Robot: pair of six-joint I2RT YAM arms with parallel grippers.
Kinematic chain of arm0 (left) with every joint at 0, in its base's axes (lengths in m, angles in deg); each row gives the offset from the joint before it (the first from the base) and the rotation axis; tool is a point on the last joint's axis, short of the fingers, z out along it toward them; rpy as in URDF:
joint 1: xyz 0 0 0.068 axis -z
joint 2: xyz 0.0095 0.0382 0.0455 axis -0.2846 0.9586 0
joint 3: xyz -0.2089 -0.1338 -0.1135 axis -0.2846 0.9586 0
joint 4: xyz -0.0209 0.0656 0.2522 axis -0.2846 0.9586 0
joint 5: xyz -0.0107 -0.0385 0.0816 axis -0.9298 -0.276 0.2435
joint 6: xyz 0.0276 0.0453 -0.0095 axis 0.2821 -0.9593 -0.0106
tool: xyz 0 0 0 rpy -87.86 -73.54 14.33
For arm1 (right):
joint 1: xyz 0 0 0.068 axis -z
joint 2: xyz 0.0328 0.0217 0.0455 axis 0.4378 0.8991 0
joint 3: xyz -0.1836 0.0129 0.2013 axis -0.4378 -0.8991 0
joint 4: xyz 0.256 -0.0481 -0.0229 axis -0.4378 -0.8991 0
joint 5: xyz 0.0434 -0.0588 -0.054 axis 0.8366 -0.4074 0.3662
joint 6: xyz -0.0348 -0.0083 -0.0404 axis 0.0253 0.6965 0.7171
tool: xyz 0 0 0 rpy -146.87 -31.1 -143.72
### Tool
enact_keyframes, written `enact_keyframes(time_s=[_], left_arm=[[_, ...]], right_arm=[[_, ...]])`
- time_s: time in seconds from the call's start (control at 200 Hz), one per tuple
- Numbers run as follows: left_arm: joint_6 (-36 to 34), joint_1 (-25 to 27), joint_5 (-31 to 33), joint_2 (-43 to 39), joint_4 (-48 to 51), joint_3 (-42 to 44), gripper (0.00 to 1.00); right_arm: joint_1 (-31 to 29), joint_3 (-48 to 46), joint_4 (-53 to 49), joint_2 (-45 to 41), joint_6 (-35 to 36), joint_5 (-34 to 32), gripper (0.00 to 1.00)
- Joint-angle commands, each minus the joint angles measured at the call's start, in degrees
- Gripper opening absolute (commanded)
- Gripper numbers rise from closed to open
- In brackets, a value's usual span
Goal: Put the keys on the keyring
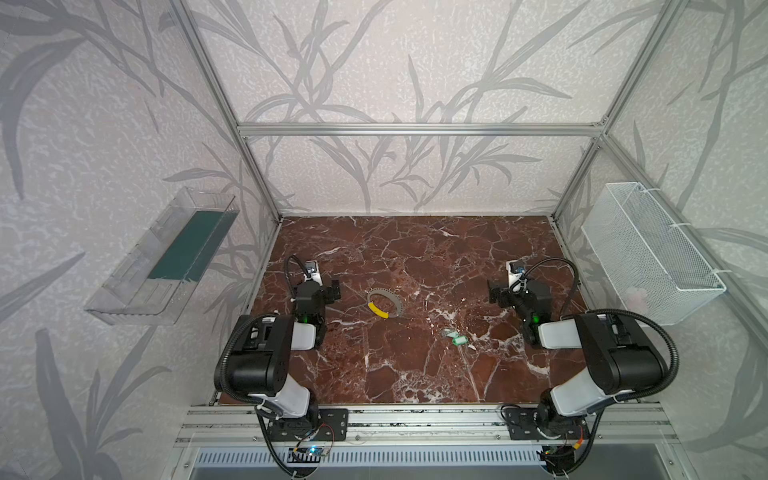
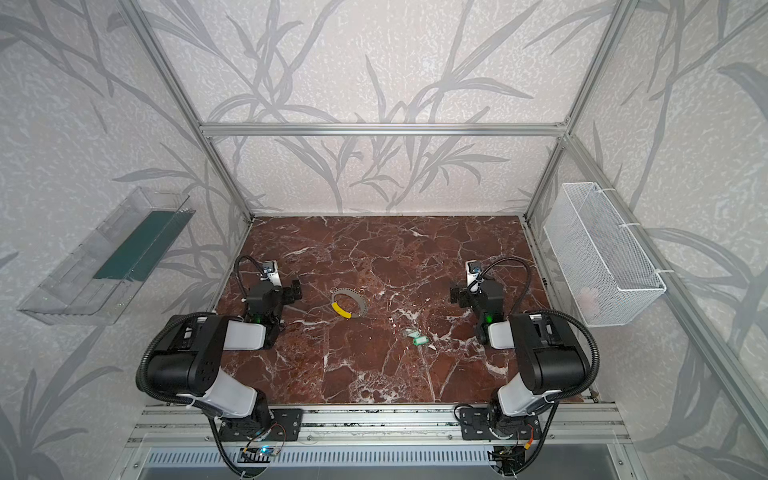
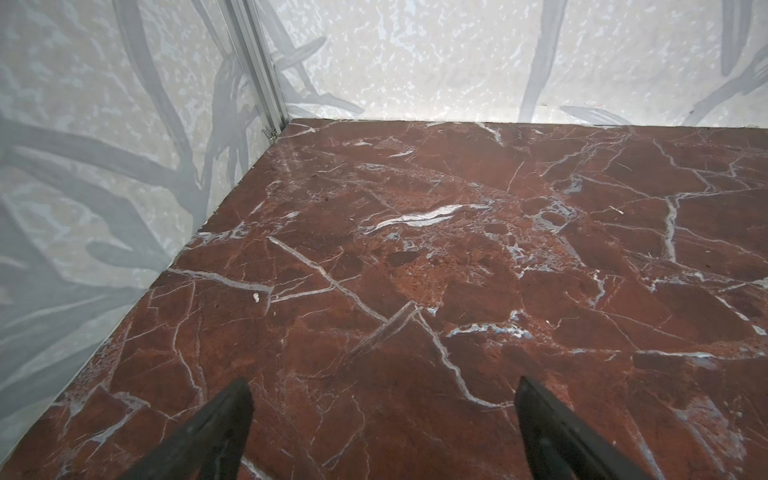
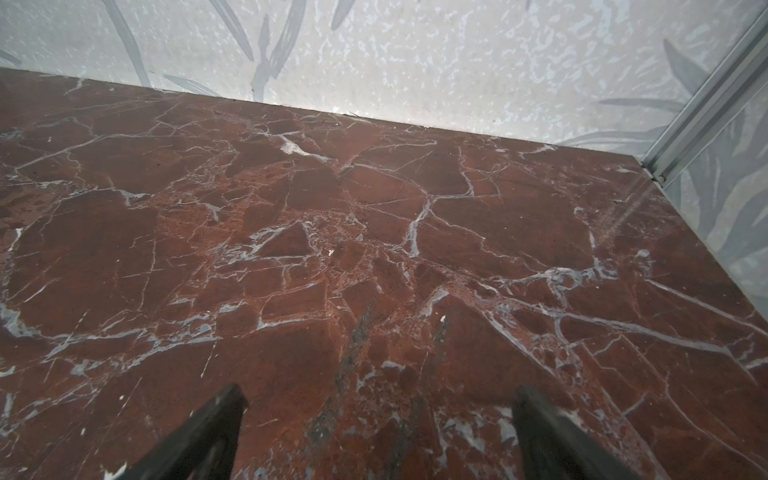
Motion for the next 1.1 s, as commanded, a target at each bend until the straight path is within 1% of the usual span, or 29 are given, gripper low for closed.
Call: enact_keyframes(time_s=[0.0,0.885,0.93,0.995,1.02,1.065,1.095], left_arm=[[0.0,0.1,0.6,-0.1,-0.6,-0.5,0.99],[0.3,-0.2,-0.6,-0.3,0.4,-0.8,0.99],[0.4,-0.3,-0.7,-0.4,0.8,-1.0,0.99],[0.8,-0.6,-1.3,-1.2,2.8,-1.2,0.99],[0.9,-0.7,-1.3,-1.6,3.7,-1.5,0.97],[0.6,-0.7,-1.5,-2.6,3.7,-1.7,0.96],[0.3,-0.7,-1.9,-4.5,6.0,-2.1,0.95]], right_arm=[[-0.1,0.6,0.8,-0.1,0.2,0.3,0.99],[-0.1,0.6,0.9,-0.1,0.2,0.3,0.99],[-0.1,0.5,1.1,-0.2,0.2,0.0,1.00],[-0.1,-1.1,4.0,-0.6,-1.4,-3.6,0.99],[-0.1,-1.9,5.2,-1.0,-1.5,-4.2,0.99],[-0.1,-3.1,6.1,-2.7,-1.2,-3.6,0.98],[-0.1,-3.2,4.9,-4.3,-0.7,-2.7,0.96]])
